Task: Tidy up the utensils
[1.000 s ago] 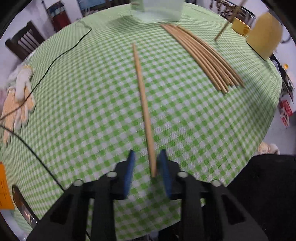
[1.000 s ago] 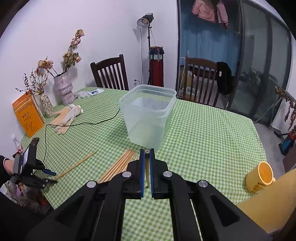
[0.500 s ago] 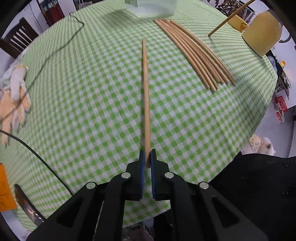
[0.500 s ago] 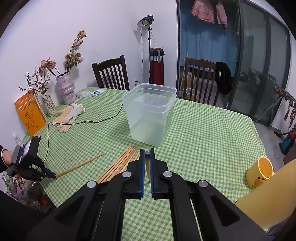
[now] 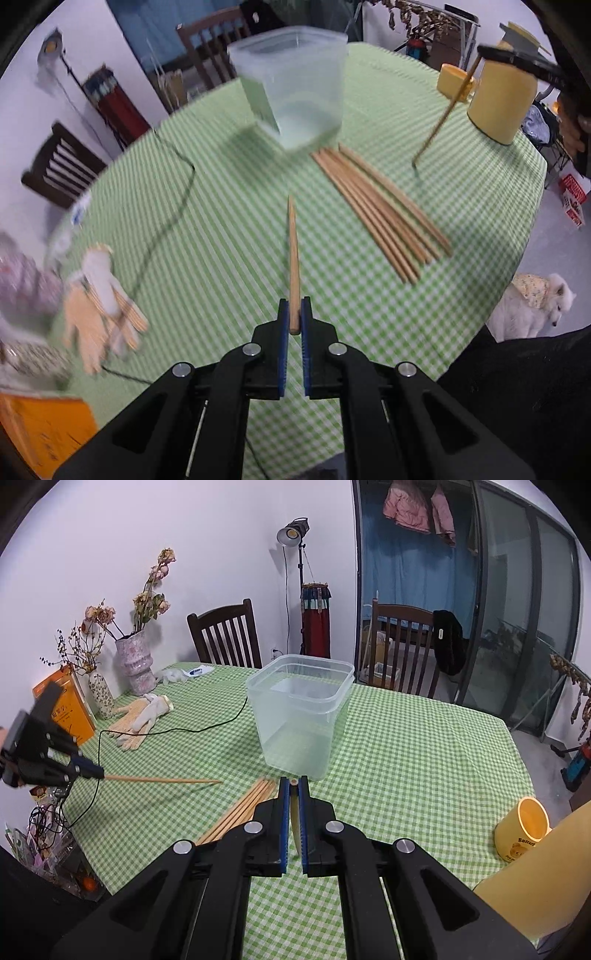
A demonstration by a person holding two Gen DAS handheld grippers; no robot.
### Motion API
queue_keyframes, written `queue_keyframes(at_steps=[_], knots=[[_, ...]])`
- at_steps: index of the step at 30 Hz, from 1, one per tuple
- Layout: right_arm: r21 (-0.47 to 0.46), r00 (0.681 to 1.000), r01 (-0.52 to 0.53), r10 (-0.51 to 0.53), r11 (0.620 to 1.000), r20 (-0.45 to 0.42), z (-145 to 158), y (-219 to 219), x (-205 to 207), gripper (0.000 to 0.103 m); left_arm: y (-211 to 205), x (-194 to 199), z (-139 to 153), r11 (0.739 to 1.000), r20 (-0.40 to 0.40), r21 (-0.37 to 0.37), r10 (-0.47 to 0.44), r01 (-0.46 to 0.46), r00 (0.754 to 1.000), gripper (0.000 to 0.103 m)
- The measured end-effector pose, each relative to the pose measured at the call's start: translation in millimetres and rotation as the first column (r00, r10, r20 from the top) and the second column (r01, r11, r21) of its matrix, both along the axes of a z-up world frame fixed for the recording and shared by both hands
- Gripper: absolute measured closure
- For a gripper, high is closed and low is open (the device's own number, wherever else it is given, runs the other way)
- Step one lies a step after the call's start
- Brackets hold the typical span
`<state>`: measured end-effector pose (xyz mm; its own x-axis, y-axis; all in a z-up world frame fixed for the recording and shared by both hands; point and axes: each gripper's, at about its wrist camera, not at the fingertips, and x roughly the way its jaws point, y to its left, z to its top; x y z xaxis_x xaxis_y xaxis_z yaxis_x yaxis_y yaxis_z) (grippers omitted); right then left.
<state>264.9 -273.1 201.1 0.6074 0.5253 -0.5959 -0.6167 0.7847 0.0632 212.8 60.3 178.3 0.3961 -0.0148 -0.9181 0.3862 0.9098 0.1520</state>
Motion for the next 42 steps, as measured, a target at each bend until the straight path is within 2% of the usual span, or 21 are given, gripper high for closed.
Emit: queue_keyframes(at_steps=[5, 12, 21, 24, 29, 32, 34, 38, 41, 42], knots=[[0.007, 1.000, -0.006, 0.006, 1.000, 0.005, 1.9, 2.6, 4.4, 0.098, -7.9, 22.7, 29.1, 1.000, 0.047, -0.002, -0.020, 0.020, 0.999, 0.100], [-0.015, 1.000, -0.014, 0.014, 1.000, 0.005, 6.0, 9.1, 18.1, 0.098, -20.3, 63.7, 62.3, 0.998, 0.106, -0.041, -0.049, 0.053, 0.993, 0.100], [-0.041, 0.999, -0.021, 0.019, 0.999, -0.027, 3.2, 24.9, 46.8, 0.098, -44.8, 118.1, 84.5, 0.989, 0.162, -0.093, -0.095, 0.111, 0.982, 0.100], [-0.044, 0.999, -0.021, 0.019, 0.999, -0.034, 3.2, 30.4, 56.0, 0.098, -42.8, 142.0, 88.1, 0.984, 0.173, -0.143, -0.080, 0.106, 0.982, 0.100], [-0.045, 0.999, -0.027, 0.025, 0.999, -0.038, 4.0, 33.6, 62.8, 0.098, -40.4, 159.5, 87.9, 0.977, 0.186, -0.176, -0.088, 0.121, 0.979, 0.100], [-0.016, 0.999, -0.033, 0.033, 0.999, 0.007, 27.0, 32.8, 65.5, 0.098, -43.8, 163.9, 96.0, 0.974, 0.205, -0.182, -0.096, 0.134, 0.974, 0.100], [0.007, 0.998, -0.034, 0.033, 0.999, 0.049, 49.0, 31.6, 68.9, 0.098, -42.7, 163.6, 118.4, 0.969, 0.257, -0.197, -0.094, 0.148, 0.962, 0.101], [0.070, 0.990, -0.045, 0.035, 0.996, 0.135, 105.0, 27.5, 79.9, 0.098, -33.9, 160.9, 189.7, 0.943, 0.374, -0.266, -0.090, 0.200, 0.923, 0.101], [0.110, 0.980, -0.058, 0.036, 0.992, 0.196, 149.3, 28.0, 91.7, 0.098, -27.7, 166.4, 229.3, 0.933, 0.413, -0.299, -0.061, 0.199, 0.908, 0.101], [0.112, 0.976, -0.056, 0.031, 0.992, 0.215, 160.1, 29.6, 95.8, 0.098, -27.0, 168.0, 243.6, 0.935, 0.441, -0.293, -0.052, 0.198, 0.896, 0.101]])
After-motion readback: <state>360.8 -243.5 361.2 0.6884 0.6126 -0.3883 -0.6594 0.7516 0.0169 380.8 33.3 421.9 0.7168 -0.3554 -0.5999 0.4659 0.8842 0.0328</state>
